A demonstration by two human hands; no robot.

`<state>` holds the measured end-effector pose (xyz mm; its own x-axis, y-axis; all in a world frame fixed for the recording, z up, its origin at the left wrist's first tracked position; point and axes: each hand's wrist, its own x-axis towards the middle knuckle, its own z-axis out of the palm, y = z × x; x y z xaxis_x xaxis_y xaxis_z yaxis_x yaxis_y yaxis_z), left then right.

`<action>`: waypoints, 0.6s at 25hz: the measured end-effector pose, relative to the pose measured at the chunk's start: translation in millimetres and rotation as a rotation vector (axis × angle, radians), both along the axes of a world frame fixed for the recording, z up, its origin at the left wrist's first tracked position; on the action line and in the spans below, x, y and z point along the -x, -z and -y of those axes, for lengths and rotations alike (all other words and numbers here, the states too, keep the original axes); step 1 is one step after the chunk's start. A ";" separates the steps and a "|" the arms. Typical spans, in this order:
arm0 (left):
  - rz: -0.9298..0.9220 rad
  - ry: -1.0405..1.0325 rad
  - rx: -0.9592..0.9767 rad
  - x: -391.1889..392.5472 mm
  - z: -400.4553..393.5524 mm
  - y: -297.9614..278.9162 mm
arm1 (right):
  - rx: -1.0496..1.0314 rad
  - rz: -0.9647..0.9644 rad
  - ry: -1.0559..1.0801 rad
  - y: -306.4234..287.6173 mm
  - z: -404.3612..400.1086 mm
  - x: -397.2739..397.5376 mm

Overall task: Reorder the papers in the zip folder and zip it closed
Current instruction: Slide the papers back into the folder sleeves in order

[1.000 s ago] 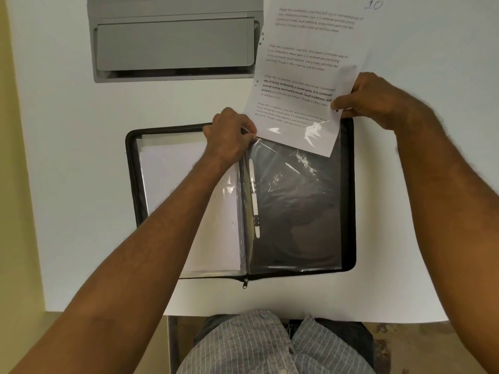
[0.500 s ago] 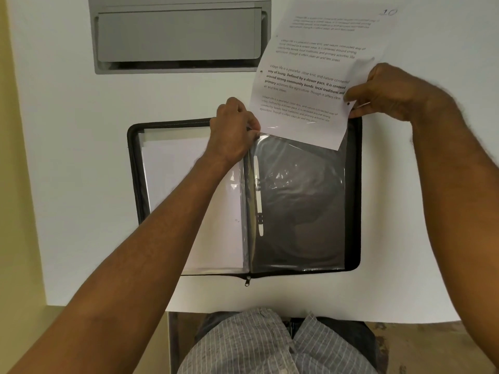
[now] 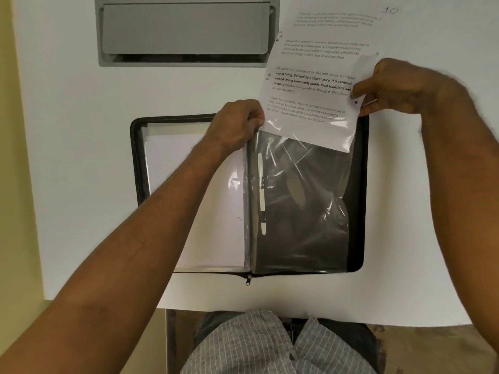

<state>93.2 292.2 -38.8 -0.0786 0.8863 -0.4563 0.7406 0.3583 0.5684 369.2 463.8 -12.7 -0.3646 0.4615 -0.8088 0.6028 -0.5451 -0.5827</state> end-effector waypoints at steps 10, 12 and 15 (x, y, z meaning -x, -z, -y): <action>0.021 -0.093 -0.049 -1.8 -3.6 12.5 | 0.058 0.083 -0.212 5.0 -6.0 3.2; 0.013 -0.101 -0.045 -3.2 -5.1 12.5 | 0.006 0.074 -0.172 4.8 -1.7 1.4; -0.013 -0.100 -0.046 -6.5 -3.1 13.1 | -0.140 -0.036 0.201 13.4 9.1 4.2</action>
<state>99.7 295.3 -52.0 -0.1734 0.8936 -0.4141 0.7097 0.4049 0.5766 365.0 454.7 -26.1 -0.2815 0.6341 -0.7202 0.4683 -0.5643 -0.6799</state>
